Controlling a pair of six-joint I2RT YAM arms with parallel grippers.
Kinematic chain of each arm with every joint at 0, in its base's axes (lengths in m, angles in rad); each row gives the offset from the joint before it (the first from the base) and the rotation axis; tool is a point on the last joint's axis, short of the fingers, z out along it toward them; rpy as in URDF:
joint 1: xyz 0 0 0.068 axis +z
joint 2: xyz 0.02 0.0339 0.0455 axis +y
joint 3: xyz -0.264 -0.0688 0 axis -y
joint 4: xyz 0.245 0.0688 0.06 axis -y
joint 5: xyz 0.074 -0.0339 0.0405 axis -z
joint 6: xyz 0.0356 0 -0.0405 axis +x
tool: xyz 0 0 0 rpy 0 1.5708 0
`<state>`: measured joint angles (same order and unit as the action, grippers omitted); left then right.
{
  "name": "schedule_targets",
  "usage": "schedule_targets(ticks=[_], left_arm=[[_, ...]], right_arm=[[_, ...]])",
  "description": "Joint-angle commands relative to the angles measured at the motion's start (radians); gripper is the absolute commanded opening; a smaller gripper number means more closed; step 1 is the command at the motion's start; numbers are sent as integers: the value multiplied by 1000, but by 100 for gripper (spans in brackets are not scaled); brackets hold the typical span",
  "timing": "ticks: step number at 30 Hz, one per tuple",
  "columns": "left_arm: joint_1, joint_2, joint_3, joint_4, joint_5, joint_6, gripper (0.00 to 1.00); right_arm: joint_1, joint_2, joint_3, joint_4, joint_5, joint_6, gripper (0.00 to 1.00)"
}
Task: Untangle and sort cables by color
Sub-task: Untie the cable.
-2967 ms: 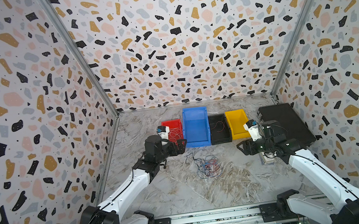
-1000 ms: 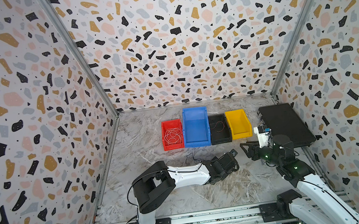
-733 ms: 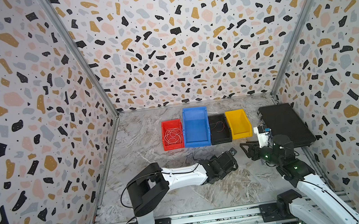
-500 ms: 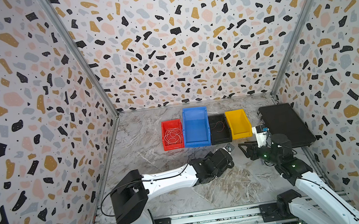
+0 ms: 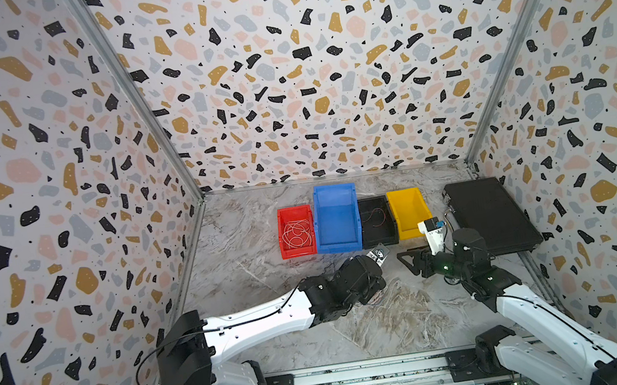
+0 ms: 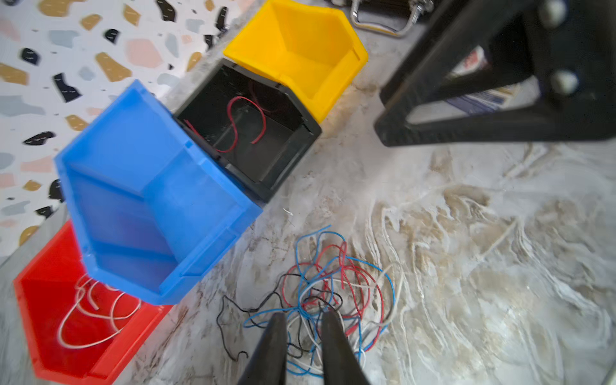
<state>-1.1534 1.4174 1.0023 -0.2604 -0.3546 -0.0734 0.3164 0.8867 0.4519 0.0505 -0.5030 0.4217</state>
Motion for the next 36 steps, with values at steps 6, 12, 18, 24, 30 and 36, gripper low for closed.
schedule_targets(ticks=[6, 12, 18, 24, 30, 36], left_arm=[[-40, 88, -56, 154, 241, 78, 46], [-43, 139, -62, 216, 223, 73, 49], [-50, 200, -17, 216, 156, 102, 45], [-51, 205, -9, 230, 114, 133, 44], [-51, 279, 50, 161, 124, 118, 22], [-50, 273, 41, 123, 32, 106, 26]], right_arm=[[3, -49, 42, -72, 67, -38, 55], [3, -57, 48, -77, 60, -36, 55], [3, -70, 45, -72, 43, -31, 55], [3, -83, 44, -72, 40, -31, 54], [3, -84, 45, -78, 49, -37, 54], [2, -95, 45, -84, 58, -37, 54]])
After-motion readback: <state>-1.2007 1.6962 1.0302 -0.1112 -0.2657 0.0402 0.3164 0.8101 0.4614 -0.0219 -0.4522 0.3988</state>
